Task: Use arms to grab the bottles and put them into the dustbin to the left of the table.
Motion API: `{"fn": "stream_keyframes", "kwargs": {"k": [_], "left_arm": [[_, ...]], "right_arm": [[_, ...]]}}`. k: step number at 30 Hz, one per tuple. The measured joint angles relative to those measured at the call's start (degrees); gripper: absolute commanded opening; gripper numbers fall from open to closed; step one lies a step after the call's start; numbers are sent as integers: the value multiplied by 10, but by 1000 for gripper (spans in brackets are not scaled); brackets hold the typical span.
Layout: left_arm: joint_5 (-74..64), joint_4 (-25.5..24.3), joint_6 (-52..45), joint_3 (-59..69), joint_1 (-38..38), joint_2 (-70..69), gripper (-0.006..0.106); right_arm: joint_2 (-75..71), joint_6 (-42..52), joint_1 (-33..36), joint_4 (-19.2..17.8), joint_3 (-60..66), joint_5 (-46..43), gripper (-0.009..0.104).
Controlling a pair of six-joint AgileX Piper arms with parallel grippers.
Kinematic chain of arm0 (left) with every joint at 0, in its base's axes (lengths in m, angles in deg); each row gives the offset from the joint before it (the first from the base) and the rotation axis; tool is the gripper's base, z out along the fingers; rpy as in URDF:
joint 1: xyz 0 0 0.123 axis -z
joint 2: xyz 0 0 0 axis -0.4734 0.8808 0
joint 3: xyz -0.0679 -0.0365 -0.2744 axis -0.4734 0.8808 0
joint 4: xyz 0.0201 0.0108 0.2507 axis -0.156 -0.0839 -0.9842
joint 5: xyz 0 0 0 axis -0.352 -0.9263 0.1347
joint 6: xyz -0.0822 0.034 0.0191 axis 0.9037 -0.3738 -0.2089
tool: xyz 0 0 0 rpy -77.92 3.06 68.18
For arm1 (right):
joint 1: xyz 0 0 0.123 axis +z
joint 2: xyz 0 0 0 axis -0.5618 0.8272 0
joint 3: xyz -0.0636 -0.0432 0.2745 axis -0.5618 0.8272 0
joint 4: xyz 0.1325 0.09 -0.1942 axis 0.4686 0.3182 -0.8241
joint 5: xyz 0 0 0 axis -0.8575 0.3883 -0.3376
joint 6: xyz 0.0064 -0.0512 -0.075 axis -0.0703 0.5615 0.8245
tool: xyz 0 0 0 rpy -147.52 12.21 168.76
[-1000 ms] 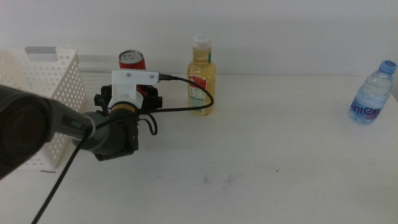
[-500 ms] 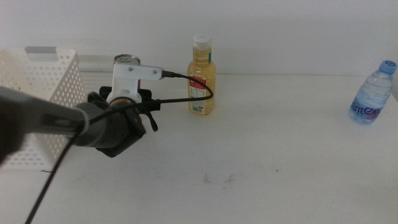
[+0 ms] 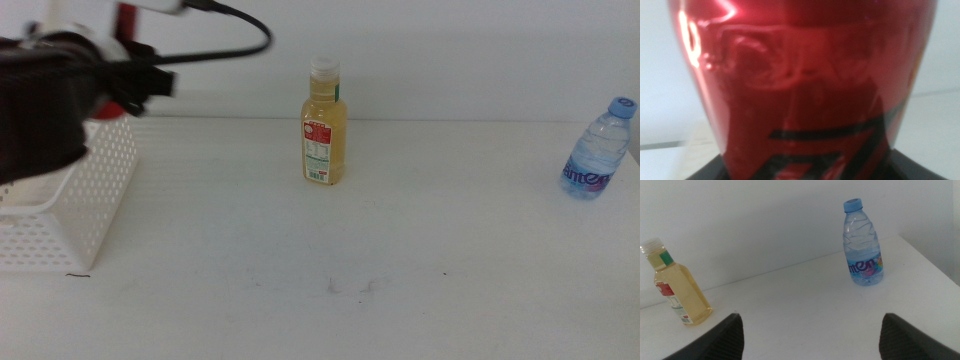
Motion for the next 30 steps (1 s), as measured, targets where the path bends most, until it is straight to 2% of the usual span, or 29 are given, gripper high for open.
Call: {"fn": "stream_keyframes", "kwargs": {"k": [4,14,18,25,28,30], "left_arm": [[26,8,-30,-1,-23,-27,-2],[37,12,-40,-1,-25,-36,-2],[34,-9,12,10,-27,-39,-2],[-70,-151,171,27,-62,-78,-2],[-226,-320,343,27,-133,-81,-2],[-315,-483,497,25,-171,-81,-2]], "right_arm": [[0,0,0,0,0,0,79],[0,0,0,0,0,0,79],[0,0,0,0,0,0,79],[0,0,0,0,0,0,79],[0,0,0,0,0,0,79],[0,0,0,0,0,0,79]]}}
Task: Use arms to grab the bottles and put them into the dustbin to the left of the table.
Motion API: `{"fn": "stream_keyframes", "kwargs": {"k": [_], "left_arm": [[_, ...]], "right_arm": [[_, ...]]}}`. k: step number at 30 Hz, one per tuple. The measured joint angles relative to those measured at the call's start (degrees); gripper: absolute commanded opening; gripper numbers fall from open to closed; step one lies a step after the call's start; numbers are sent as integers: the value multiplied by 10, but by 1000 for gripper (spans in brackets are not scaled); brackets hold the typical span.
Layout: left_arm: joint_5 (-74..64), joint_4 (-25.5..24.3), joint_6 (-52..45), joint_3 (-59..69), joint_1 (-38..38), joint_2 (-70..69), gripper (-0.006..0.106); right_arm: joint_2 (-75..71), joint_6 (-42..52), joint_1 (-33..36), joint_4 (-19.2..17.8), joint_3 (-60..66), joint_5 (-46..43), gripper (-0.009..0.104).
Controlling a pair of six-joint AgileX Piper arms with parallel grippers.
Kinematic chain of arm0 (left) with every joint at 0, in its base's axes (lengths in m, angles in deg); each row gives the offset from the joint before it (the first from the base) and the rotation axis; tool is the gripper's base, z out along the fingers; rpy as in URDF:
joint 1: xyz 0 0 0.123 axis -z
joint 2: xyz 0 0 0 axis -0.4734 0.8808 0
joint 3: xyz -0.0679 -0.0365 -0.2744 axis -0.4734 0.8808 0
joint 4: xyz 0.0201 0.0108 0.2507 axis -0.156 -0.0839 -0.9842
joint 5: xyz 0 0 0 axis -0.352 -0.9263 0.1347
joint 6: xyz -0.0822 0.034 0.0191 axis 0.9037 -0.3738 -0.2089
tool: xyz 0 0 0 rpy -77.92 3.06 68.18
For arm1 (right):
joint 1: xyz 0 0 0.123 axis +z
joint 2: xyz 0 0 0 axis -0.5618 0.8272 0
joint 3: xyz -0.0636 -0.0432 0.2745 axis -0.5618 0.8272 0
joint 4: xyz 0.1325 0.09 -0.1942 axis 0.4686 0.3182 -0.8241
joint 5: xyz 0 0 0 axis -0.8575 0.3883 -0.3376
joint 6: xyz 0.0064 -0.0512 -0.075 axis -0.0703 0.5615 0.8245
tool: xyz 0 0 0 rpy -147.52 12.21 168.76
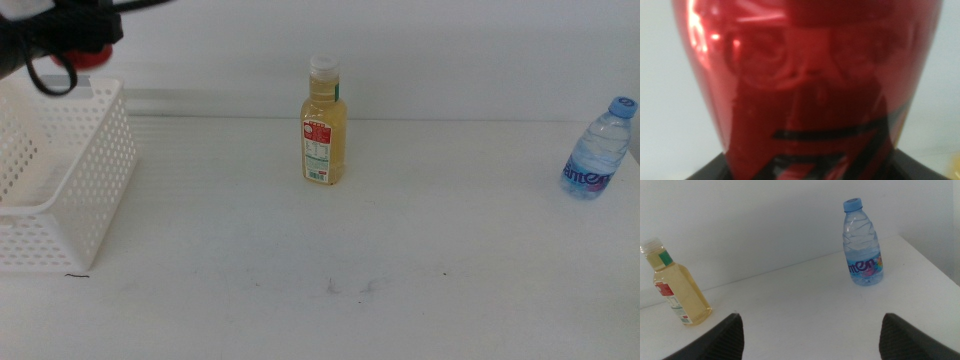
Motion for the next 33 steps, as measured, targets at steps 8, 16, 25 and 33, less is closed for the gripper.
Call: {"fn": "stream_keyframes", "kwargs": {"k": [8,16,25,33], "left_arm": [[-315,-388,375,-108,-152,38,-2],[-563,-408,352,-332,-236,180,-2],[-625,-411,349,-376,-243,346,-2],[-604,-404,360,-376,-243,429,31]], "right_arm": [[0,0,0,0,0,0,79],[0,0,0,0,0,0,79],[0,0,0,0,0,0,79],[0,0,0,0,0,0,79]]}}
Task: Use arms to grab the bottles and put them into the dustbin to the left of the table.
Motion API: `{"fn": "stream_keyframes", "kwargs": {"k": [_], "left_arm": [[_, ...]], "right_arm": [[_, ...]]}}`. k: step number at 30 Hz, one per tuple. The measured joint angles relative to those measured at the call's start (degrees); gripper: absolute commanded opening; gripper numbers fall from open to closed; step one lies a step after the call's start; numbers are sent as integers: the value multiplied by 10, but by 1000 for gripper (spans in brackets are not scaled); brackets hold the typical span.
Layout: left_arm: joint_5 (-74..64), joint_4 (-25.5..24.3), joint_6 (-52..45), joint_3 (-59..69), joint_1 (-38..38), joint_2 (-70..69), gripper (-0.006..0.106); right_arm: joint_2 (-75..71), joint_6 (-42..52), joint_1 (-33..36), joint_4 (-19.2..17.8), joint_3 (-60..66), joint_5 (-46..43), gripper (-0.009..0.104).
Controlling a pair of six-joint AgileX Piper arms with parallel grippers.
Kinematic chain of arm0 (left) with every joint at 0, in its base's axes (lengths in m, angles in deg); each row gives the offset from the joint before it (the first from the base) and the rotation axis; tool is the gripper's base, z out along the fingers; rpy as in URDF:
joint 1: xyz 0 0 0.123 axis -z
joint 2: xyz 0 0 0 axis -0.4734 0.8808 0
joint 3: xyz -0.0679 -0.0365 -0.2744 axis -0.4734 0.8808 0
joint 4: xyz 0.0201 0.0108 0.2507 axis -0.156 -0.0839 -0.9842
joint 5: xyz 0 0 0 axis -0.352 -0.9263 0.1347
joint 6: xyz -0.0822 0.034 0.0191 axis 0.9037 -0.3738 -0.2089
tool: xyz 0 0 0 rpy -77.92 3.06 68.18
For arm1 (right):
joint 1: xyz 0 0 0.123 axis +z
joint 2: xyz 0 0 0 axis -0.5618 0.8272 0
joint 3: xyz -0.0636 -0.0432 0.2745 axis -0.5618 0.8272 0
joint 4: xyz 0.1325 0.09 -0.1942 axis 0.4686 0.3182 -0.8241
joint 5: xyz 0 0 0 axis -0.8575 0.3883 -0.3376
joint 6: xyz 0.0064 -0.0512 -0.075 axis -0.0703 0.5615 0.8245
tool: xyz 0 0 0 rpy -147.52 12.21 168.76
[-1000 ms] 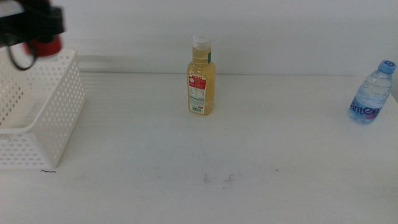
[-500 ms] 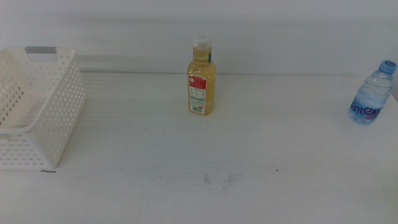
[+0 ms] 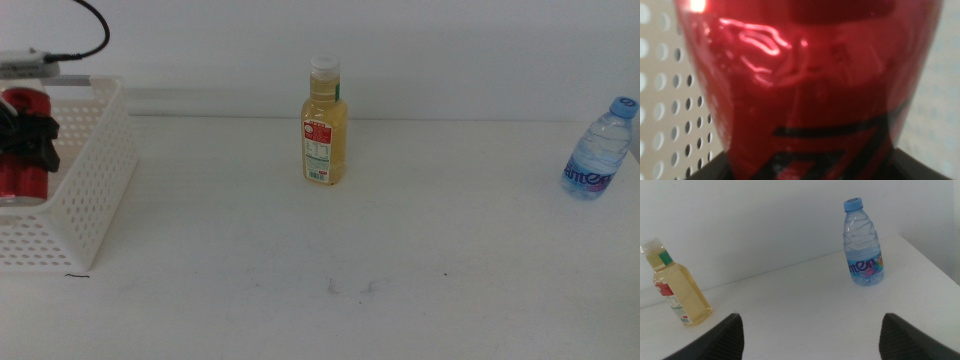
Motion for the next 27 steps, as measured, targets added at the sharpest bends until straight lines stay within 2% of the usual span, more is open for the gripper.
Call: {"fn": "stream_keyframes", "kwargs": {"k": [6,7,12,18,21,27], "left_arm": [[21,-28,18,0,2,21,90],[23,-29,22,0,3,21,94],[0,-12,29,0,3,-9,94],[-21,69,24,51,14,-157,94],[16,82,22,111,53,-258,94],[146,92,-20,223,199,-406,94]], "right_arm": [[0,0,0,0,0,0,79],[0,0,0,0,0,0,79],[0,0,0,0,0,0,79],[0,0,0,0,0,0,79],[0,0,0,0,0,0,79],[0,0,0,0,0,0,79]]}}
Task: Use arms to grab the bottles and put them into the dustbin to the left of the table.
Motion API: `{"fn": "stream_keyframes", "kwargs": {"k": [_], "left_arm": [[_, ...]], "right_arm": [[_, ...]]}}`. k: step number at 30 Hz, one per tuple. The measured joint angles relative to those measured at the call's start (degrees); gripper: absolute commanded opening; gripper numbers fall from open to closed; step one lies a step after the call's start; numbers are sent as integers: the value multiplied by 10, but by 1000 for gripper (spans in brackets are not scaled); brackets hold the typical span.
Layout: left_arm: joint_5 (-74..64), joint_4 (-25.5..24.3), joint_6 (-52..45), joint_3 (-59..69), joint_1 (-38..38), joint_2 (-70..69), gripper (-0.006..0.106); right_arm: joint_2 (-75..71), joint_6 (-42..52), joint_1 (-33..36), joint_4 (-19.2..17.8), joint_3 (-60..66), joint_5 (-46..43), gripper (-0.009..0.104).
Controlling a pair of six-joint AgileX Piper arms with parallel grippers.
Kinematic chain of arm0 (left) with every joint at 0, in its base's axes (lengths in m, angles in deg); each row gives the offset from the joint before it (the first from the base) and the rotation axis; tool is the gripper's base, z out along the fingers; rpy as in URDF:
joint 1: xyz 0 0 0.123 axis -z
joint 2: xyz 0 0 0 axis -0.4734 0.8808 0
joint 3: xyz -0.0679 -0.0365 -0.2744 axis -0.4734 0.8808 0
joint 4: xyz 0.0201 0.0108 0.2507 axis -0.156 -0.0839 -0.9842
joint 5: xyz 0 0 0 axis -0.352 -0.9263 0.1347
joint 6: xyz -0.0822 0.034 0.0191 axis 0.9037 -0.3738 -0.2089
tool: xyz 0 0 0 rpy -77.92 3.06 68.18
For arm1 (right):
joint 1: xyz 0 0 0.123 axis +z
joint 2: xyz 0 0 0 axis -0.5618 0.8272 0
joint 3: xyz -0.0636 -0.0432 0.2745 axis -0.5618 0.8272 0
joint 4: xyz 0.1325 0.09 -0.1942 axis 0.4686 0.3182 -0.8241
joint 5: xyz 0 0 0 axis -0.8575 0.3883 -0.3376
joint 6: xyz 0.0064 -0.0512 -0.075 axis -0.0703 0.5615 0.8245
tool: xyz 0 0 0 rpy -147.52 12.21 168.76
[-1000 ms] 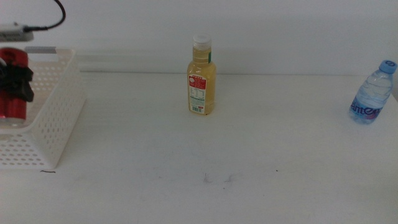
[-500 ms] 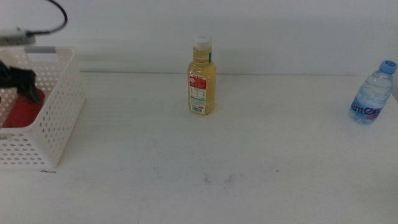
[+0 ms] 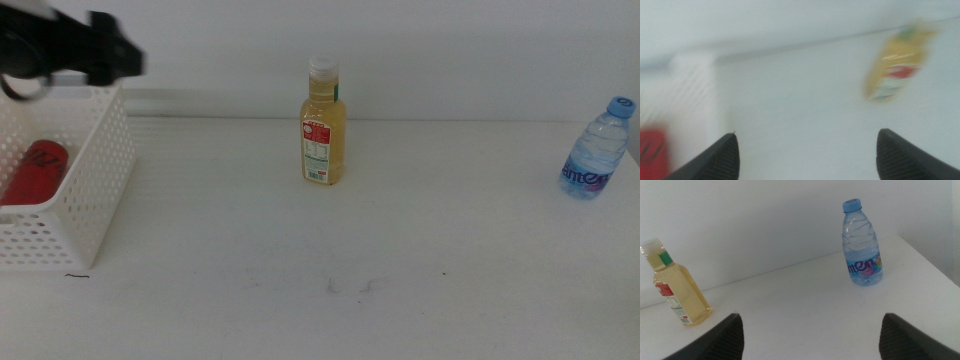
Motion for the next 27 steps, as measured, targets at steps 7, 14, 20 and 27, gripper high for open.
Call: {"fn": "stream_keyframes", "kwargs": {"k": [7,14,20,27], "left_arm": [[266,-159,88,150,186,-38,94],[455,-307,284,213,220,95,94],[681,-332,294,211,217,248,94],[876,-320,303,211,217,375,94]], "right_arm": [[0,0,0,0,0,-1,79],[0,0,0,0,0,-1,79],[0,0,0,0,0,-1,79],[0,0,0,0,0,-1,79]]}}
